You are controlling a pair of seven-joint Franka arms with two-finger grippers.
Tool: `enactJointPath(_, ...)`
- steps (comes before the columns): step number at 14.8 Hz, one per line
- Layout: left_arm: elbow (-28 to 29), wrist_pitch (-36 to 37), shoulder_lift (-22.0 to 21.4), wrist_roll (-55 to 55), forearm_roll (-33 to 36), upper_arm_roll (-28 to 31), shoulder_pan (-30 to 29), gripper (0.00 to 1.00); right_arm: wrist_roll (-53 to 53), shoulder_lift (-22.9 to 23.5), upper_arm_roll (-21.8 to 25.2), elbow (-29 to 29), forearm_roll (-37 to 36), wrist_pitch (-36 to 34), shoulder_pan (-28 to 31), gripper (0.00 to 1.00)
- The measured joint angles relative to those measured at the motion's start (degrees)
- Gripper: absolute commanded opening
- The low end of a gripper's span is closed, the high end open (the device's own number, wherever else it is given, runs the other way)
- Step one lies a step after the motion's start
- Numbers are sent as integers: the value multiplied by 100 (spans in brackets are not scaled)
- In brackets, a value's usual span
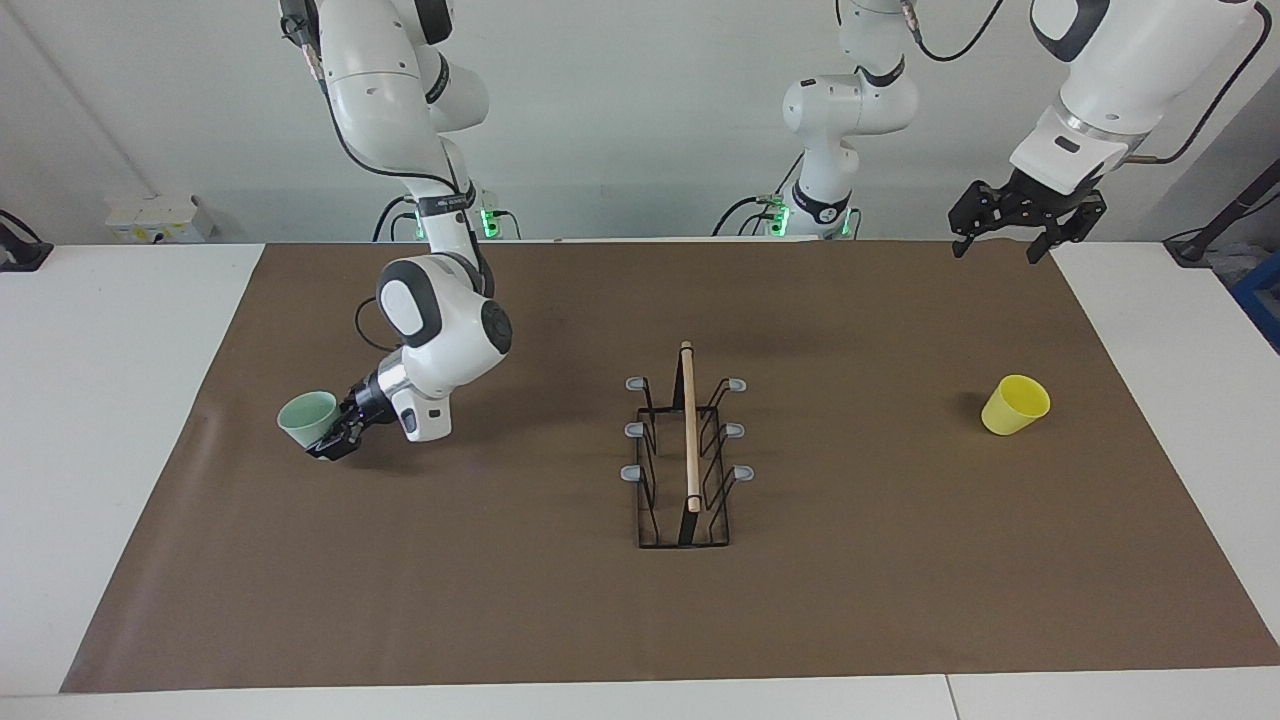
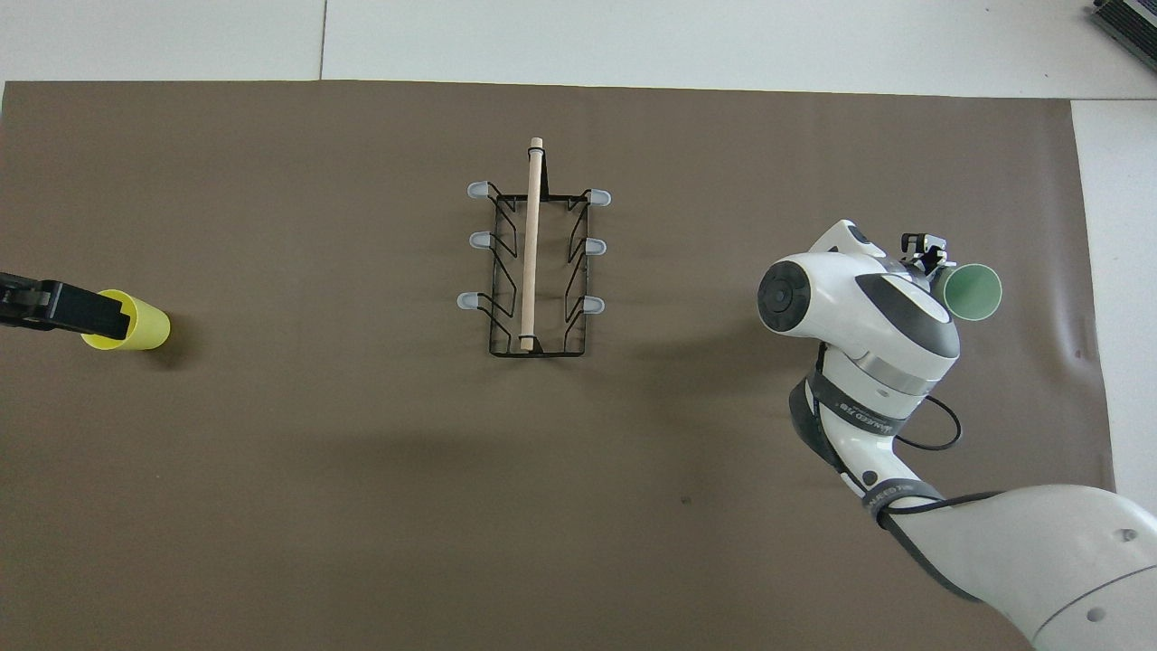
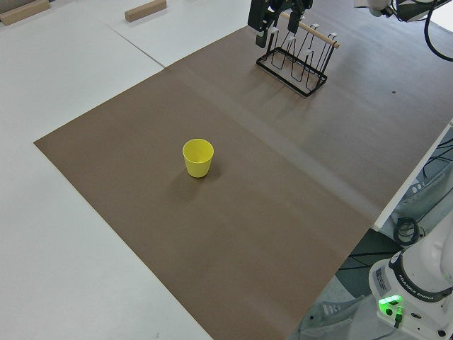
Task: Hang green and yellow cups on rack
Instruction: 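Lift the green cup with the right gripper toward the rack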
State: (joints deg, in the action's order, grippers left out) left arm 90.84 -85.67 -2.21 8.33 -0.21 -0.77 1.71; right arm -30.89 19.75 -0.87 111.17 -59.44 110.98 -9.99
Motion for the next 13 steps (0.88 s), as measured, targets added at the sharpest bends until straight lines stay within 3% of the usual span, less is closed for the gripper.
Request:
enactJointPath(9, 8, 67, -23, -14, 0, -94, 29, 100, -412, -536, 8, -781, 2606, 8, 263, 0)
enactJointPath(13, -20, 8, 2, -119, -223, 206, 56, 100, -411, -678, 9, -951, 3435, 18, 354, 0)
